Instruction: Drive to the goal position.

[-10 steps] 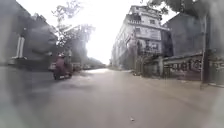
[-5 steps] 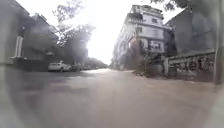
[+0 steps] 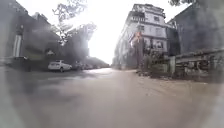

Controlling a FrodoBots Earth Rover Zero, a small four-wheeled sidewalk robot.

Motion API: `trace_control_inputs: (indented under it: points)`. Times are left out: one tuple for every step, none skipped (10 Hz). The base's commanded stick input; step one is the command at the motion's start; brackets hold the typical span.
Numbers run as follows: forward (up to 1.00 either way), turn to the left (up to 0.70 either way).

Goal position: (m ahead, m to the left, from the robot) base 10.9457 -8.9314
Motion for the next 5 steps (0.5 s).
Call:
trace_control_inputs:
  points:
    - [1.00, 0.06]
    - [1.00, 0.06]
    - [1.00, 0.06]
    - [1.00, -0.05]
    - [1.00, -0.19]
